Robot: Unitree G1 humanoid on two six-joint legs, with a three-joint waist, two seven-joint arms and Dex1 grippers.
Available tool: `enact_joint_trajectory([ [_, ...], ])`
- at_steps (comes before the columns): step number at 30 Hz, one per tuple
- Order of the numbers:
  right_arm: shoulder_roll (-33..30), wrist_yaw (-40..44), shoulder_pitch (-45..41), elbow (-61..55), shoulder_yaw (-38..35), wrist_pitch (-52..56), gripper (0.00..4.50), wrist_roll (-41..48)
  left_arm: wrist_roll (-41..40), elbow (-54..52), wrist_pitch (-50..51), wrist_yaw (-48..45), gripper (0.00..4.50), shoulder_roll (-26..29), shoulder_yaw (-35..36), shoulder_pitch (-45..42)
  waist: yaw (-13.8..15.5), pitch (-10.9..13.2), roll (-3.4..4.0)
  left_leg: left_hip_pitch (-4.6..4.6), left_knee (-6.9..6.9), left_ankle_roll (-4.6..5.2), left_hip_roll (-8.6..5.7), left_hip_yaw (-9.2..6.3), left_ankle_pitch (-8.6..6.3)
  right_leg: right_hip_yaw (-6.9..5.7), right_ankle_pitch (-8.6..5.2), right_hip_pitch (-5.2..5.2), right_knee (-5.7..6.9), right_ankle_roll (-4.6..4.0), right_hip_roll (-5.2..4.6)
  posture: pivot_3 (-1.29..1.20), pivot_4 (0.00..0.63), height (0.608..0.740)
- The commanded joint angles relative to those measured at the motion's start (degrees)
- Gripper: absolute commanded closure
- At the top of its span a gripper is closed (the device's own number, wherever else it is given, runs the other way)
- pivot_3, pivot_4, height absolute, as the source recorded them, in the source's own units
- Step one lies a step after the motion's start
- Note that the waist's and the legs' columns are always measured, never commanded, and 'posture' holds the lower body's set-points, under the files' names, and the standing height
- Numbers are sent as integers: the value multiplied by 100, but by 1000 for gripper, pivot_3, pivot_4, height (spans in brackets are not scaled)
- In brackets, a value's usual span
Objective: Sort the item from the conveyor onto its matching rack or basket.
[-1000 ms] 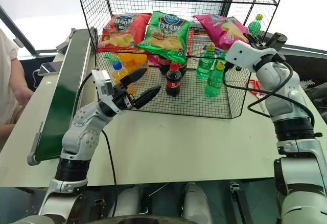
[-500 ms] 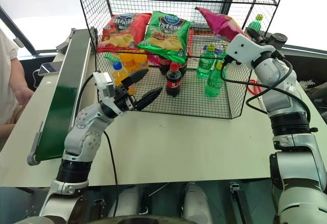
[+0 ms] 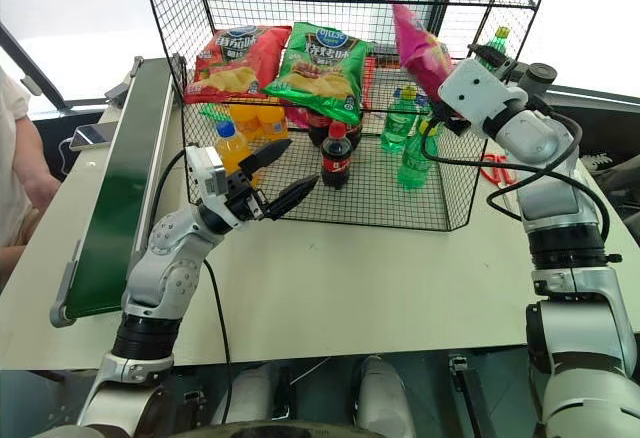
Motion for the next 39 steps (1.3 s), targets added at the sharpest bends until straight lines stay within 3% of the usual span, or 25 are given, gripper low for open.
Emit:
enact_joint_trajectory([
  [1, 49, 119, 10, -419, -346, -4, 24, 430, 27, -56, -129, -37, 0, -14, -90, -40, 0, 0, 0, 0, 0, 0, 0, 0, 0, 0, 0, 0, 0, 0, 0, 0, 150, 740],
  [5, 79, 257, 165, -643, -346, 30, 24, 588, 66, -52, -139, -36, 0, -22, -91, -54, 2, 0, 0, 0, 0, 1, 0, -4, 0, 0, 0, -1, 1, 0, 0, 0, 150, 740],
  [8, 101, 264, 274, -748, -373, 24, 762, 666, 96, -70, -141, -31, 0, -22, -98, -44, 4, 0, 0, 0, 0, 1, 0, -6, 0, 0, 0, 0, 1, 0, 0, 0, 150, 740],
  [13, 80, 258, 315, -763, -314, -94, 3172, 633, 129, -133, -108, -28, 0, -21, -123, -44, 0, 0, 0, 1, 0, 2, 0, -6, -1, 0, 0, -1, 1, 0, 0, 0, 150, 740],
  [15, -2, 77, 283, -632, -250, -361, 4351, 367, 131, -144, -100, -10, 0, -14, -130, -73, 1, 0, 0, 1, 0, 2, 0, -6, -1, 0, 0, -1, 1, 0, 0, 0, 150, 740],
  [16, -72, -66, 243, -526, -195, -522, 4446, 150, 125, -148, -96, 3, 0, -11, -130, -86, 1, 0, 0, 1, 0, 2, 0, -6, -1, 1, 0, -1, 1, 0, 0, 0, 150, 740],
  [22, -359, -756, -84, -12, 138, -1088, 4446, -951, 116, -223, -81, 44, 0, 2, -147, -92, -6, 0, 0, 1, 0, 2, 0, -4, -1, 1, 0, -2, 1, 0, -1, 0, 150, 740],
  [30, -279, -795, -304, 500, 208, -1266, 4446, -1001, 133, -262, -80, 80, 0, 20, -164, -82, -1, 0, 0, 0, 1, 0, 0, 2, 0, 2, 0, -2, 1, 0, 0, 0, 150, 740],
  [33, -319, -722, -307, 613, 163, -1239, 3429, -938, 142, -255, -98, 81, 0, 25, -178, -67, -1, 0, 0, 0, 1, 0, 0, 2, 0, 2, 0, -1, 1, 0, 0, 0, 150, 740],
  [39, -294, -240, -233, 400, -116, -1074, 608, -249, 171, -209, -177, 90, 0, 17, -223, -20, -3, 0, 0, 1, 0, 0, 0, 1, 0, 2, 0, 0, 1, 0, 0, 0, 150, 740],
])
